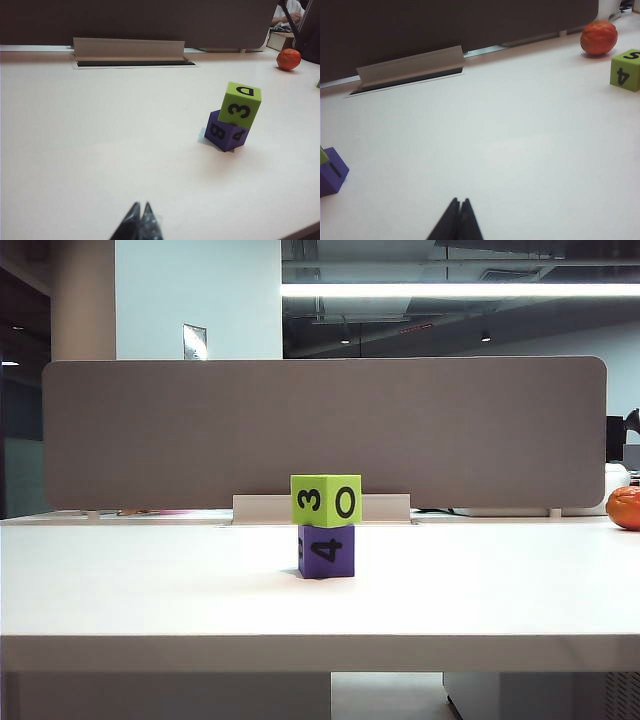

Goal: Stack one letter block on top of another letter block.

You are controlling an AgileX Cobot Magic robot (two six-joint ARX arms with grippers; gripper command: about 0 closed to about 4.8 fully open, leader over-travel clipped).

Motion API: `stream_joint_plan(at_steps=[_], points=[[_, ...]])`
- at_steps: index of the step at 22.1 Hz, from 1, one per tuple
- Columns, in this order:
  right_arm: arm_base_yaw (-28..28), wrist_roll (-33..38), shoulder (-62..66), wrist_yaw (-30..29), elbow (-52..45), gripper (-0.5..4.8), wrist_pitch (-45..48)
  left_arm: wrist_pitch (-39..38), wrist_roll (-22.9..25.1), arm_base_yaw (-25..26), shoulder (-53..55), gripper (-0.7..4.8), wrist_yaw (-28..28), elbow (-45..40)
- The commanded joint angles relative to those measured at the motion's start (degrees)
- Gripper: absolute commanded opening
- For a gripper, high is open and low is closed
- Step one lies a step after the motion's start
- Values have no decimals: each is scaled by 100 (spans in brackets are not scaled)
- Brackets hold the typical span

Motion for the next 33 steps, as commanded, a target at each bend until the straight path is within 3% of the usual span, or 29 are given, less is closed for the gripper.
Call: stream_joint_plan(at_steps=[1,28,30,33], points=[[0,-188,-11,33,-35,-1,164,74,4,-2,4,-6,24,24],[0,-184,-11,-7,-35,-1,-173,74,166,2,4,-6,-22,24],[0,-184,-11,-9,-35,-1,-170,72,588,2,4,-6,-177,22],[0,-184,-11,-7,-35,-1,-170,81,651,2,4,-6,-682,17]])
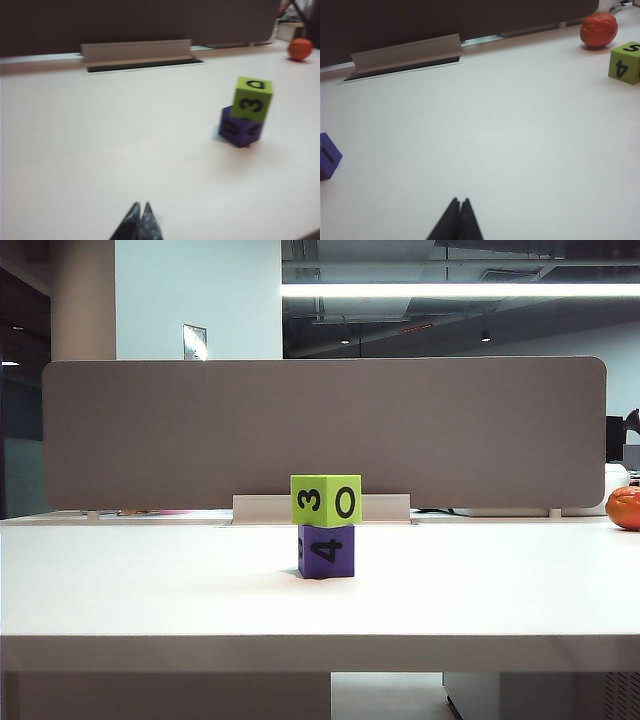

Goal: Stack one letter block on top of another letter block.

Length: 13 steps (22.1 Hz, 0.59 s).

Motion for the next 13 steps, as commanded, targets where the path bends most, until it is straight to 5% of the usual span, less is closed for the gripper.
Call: stream_joint_plan(at_steps=[1,7,13], points=[[0,-13,-11,-4,-33,-1,66,79,181,2,4,-6,-741,17],[0,-13,-11,-4,-33,-1,66,133,173,2,4,-6,-2245,17],[0,-13,-11,-2,-33,-1,66,1060,310,2,4,-6,-2291,17]])
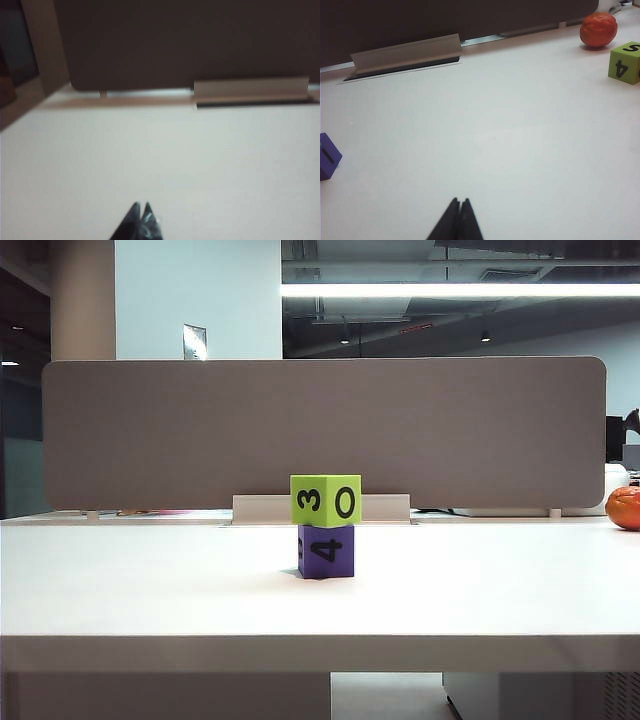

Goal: Stack one letter block on top of another letter block.

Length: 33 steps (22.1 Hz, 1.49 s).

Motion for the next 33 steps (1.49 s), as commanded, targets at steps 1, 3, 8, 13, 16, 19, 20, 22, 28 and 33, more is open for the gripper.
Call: stream_joint_plan(at_steps=[1,3,8,13,16,19,20,22,28,33], points=[[0,-15,-11,-2,-33,-1,66,247,122,2,2,-6,-11,17],[0,-15,-11,-2,-33,-1,66,142,120,2,2,-6,-11,17],[0,-15,-11,-2,-33,-1,66,26,101,2,2,-6,0,17],[0,-15,-11,-4,-33,-1,63,22,101,2,2,-6,11,17],[0,-15,-11,-2,-33,-1,63,20,101,2,2,-6,13,17],[0,-15,-11,-2,-33,-1,66,20,101,2,2,-6,13,17],[0,-15,-11,-2,-33,-1,66,20,101,2,2,-6,13,17],[0,-15,-11,-2,-33,-1,66,20,101,2,2,-6,11,17],[0,-15,-11,-2,-33,-1,66,20,101,2,2,-6,11,17],[0,-15,-11,-2,-33,-1,66,20,101,2,2,-6,13,17]])
